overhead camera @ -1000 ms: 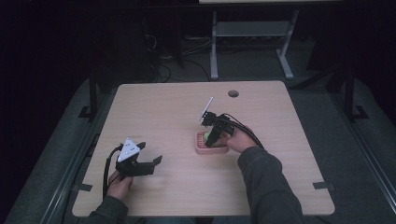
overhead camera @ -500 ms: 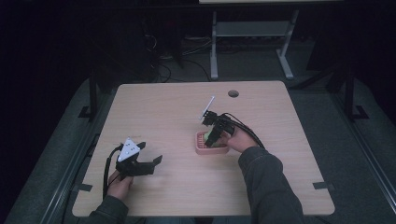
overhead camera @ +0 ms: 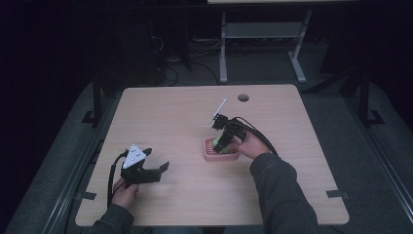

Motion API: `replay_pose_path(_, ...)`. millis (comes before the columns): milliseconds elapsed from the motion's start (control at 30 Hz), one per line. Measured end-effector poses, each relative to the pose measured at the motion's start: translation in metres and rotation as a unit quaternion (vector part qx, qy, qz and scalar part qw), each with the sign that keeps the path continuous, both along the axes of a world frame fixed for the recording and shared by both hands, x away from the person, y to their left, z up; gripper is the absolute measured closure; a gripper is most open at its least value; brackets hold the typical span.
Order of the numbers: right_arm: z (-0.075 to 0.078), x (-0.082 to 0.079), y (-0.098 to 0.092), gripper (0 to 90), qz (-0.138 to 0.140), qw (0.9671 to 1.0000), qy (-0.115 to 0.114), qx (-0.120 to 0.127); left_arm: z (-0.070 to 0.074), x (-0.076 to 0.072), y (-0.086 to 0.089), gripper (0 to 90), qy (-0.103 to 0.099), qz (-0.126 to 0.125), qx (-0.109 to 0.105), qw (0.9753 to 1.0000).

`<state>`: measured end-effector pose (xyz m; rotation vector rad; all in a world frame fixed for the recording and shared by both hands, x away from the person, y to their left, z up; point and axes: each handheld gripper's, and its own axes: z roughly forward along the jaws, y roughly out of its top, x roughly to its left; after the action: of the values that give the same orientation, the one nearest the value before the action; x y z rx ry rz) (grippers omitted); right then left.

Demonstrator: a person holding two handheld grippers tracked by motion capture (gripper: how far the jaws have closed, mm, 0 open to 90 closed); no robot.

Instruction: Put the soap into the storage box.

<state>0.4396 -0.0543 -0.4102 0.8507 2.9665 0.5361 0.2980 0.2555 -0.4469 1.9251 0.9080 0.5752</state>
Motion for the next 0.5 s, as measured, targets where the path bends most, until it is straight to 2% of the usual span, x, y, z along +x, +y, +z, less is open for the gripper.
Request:
replay_pose_path(233, 0.0028, 0.0009, -0.0044, 23.2, -0.010, 0.9999, -0.004, 0.007, 0.0002, -0.0009, -0.0003, 14.3, -0.001, 0.000, -0.005, 1.0000)
replay_pose_path(267, 0.0045, 0.0002, -0.0064, 23.2, -0.012, 0.9998, -0.004, 0.014, 0.0003, -0.0010, -0.0003, 14.3, -0.002, -0.001, -0.005, 1.0000)
replay_pose_path(500, 0.0089, -0.0041, -0.0088, 23.4, -0.013, 0.9997, -0.010, 0.016, 0.0004, -0.0020, -0.0007, 14.3, -0.002, -0.002, -0.005, 1.0000)
